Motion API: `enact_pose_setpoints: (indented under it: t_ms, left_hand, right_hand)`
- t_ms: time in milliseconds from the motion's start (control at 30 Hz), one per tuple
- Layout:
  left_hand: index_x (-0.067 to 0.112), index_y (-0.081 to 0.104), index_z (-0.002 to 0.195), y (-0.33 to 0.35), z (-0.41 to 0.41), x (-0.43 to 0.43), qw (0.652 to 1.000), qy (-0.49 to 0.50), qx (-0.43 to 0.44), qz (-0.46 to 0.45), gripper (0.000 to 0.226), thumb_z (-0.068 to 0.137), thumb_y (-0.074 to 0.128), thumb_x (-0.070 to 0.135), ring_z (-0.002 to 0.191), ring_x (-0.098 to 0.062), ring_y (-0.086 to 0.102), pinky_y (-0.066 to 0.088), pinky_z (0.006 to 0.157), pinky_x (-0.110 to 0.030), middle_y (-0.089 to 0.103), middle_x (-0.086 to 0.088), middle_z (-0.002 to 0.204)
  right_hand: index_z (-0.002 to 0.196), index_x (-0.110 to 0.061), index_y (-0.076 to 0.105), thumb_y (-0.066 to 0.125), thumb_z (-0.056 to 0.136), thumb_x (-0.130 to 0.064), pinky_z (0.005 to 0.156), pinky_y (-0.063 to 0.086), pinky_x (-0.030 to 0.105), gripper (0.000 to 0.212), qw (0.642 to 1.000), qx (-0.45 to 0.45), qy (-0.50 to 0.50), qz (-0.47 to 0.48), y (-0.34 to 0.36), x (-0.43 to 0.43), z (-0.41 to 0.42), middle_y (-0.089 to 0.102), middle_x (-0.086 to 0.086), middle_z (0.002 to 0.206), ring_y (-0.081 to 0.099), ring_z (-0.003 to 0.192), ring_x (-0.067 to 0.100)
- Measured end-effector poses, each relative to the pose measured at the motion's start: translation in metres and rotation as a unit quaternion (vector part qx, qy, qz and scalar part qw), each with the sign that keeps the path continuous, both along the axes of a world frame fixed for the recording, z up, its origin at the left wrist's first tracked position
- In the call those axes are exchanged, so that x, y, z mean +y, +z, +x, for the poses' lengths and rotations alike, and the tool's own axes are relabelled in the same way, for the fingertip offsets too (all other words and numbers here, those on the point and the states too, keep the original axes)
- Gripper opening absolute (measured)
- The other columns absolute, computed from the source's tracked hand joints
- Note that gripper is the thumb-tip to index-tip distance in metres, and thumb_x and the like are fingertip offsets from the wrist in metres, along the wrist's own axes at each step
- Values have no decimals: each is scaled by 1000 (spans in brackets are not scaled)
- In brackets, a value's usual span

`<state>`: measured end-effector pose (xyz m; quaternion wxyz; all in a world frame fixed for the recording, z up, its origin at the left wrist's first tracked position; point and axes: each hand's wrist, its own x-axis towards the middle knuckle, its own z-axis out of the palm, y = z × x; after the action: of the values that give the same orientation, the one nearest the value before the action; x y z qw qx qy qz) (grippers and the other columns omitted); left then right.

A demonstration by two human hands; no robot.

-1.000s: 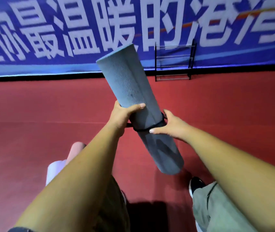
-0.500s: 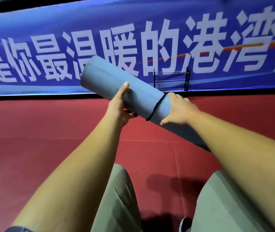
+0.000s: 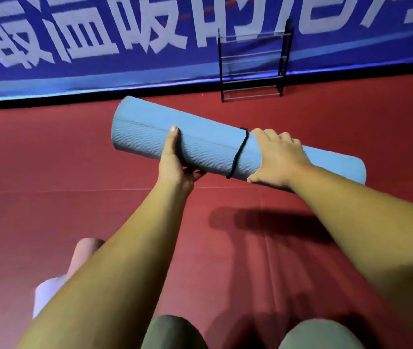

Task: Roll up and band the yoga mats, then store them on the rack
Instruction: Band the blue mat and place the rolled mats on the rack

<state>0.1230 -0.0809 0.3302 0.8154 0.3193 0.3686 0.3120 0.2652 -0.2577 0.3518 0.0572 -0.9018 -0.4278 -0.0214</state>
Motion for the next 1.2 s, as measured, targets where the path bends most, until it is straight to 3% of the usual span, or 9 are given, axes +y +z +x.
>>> enact_pose_setpoints:
  t_ms: [133, 267, 667, 733, 833, 867, 1000, 1200]
  left_hand:
    - [22, 65, 134, 0, 49, 30, 999, -1, 21, -28, 64, 83, 83, 58, 114, -38, 72, 57, 92, -71, 73, -13, 128]
    - [22, 66, 134, 39, 80, 47, 998, 4, 40, -56, 65, 83, 83, 58, 116, -39, 71, 56, 92, -72, 73, -15, 129]
    - [23, 64, 130, 262, 146, 71, 991, 26, 56, -118, 67, 82, 80, 66, 121, -38, 65, 51, 105, -68, 68, -13, 131]
    - [24, 60, 134, 284, 157, 76, 989, 14, 85, -120, 81, 74, 83, 72, 121, -41, 63, 46, 108, -70, 67, -12, 132]
    - [30, 47, 148, 307, 177, 87, 985, -2, 129, -115, 129, 39, 96, 79, 117, -47, 65, 41, 104, -77, 66, -12, 134]
    - [30, 46, 149, 311, 185, 94, 985, 2, 130, -117, 133, 36, 97, 78, 116, -47, 67, 42, 101, -76, 66, -13, 135]
    - [22, 62, 137, 329, 227, 133, 990, 8, 76, -121, 85, 68, 91, 64, 117, -40, 68, 53, 100, -68, 70, -14, 132]
    - [23, 65, 131, 319, 317, 239, 989, 1, 59, -135, 70, 76, 86, 62, 117, -38, 68, 56, 96, -68, 71, -12, 128]
  right_hand:
    - [153, -31, 26, 88, 56, -69, 102, 42, 51, 121, 999, 35, -9, -27, -1, 32, 48, 45, 0, 146, 49, 122, 39]
    - [154, -31, 26, 87, 55, -70, 102, 42, 51, 123, 997, 61, -9, -50, 39, 49, 78, 46, -1, 146, 49, 123, 39]
    - [152, -32, 26, 87, 57, -67, 104, 40, 52, 118, 993, 80, 30, -85, 264, 90, 157, 46, -2, 144, 48, 123, 37]
    - [152, -31, 26, 88, 58, -67, 105, 40, 52, 118, 992, 81, 35, -89, 290, 95, 170, 46, -1, 144, 48, 124, 37]
    - [155, -30, 24, 88, 59, -67, 106, 39, 53, 121, 992, 81, 34, -91, 316, 109, 189, 45, -1, 146, 47, 126, 37]
    - [156, -30, 23, 88, 59, -67, 106, 39, 53, 123, 992, 84, 34, -91, 322, 115, 196, 45, -1, 147, 47, 126, 37]
    - [158, -31, 20, 87, 59, -69, 106, 40, 52, 126, 991, 87, 32, -92, 334, 157, 233, 44, -1, 148, 47, 125, 36]
    - [157, -30, 21, 89, 59, -68, 107, 40, 53, 125, 992, 84, 20, -96, 326, 263, 319, 44, -1, 147, 47, 125, 37]
